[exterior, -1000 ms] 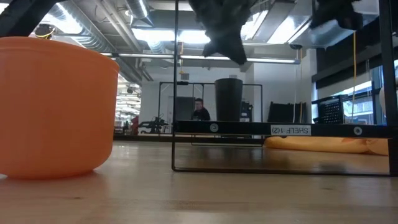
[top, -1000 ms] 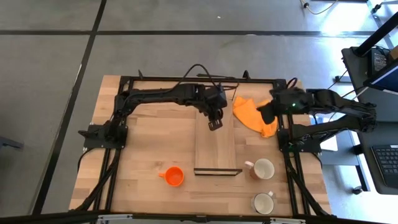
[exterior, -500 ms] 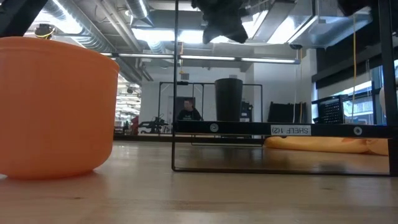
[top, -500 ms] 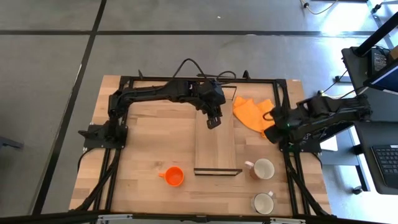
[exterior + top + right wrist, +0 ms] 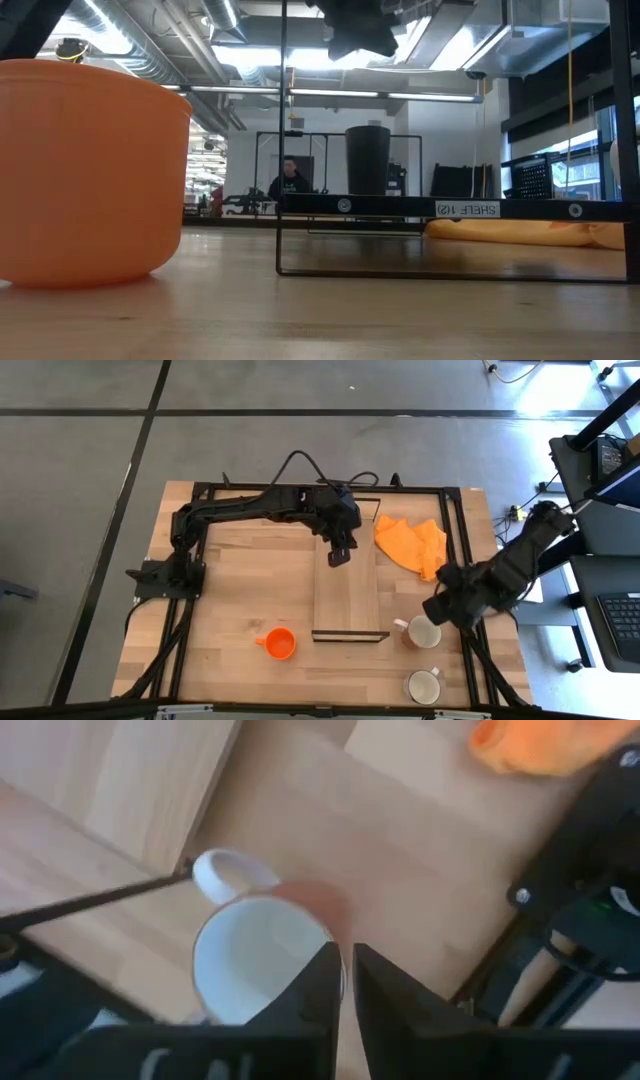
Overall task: Stack small to large cups/mugs on shelf
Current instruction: Put the red pattern mug align with the black cup on the shelf
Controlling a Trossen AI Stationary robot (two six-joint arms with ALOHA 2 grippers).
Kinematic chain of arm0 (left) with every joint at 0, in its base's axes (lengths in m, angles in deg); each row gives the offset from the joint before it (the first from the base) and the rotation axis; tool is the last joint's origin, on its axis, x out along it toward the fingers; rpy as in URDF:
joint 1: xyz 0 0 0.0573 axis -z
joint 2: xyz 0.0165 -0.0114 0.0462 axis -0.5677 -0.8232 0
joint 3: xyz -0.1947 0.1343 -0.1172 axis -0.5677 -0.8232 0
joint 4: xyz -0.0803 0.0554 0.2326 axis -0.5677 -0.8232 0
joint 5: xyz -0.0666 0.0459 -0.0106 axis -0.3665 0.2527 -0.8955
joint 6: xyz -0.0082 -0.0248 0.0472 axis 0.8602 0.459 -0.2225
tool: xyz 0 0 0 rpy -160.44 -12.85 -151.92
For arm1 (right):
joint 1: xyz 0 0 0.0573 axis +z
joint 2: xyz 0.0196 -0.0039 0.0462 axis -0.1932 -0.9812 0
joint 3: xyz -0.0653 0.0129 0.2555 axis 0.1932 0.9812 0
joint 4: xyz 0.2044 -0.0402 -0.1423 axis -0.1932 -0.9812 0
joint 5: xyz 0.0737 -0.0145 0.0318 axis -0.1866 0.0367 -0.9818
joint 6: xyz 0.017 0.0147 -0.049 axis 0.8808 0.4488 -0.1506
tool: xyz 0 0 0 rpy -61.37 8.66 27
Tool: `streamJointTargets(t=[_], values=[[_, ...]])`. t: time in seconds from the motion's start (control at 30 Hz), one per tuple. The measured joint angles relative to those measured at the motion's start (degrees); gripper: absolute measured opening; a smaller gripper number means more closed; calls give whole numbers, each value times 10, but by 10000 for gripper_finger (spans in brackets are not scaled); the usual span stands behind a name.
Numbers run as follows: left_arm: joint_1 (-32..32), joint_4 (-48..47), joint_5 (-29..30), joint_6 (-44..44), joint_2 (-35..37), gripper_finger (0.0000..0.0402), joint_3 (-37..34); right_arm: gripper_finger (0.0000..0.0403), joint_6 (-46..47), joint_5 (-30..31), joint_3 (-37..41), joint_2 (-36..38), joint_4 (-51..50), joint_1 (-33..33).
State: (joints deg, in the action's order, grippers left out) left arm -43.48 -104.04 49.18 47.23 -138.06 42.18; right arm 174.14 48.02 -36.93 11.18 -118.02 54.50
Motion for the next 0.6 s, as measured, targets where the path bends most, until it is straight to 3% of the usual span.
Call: streamJointTargets(t=[0.1,0.4,0.6], values=[[0,1,-17,-5,0,39,0,33,51,14,0,-28,-13,26],[-2,2,-22,-20,0,39,0,33,133,-61,0,-82,3,55],[-10,2,-22,-20,0,39,0,33,181,-64,0,-95,15,55]])
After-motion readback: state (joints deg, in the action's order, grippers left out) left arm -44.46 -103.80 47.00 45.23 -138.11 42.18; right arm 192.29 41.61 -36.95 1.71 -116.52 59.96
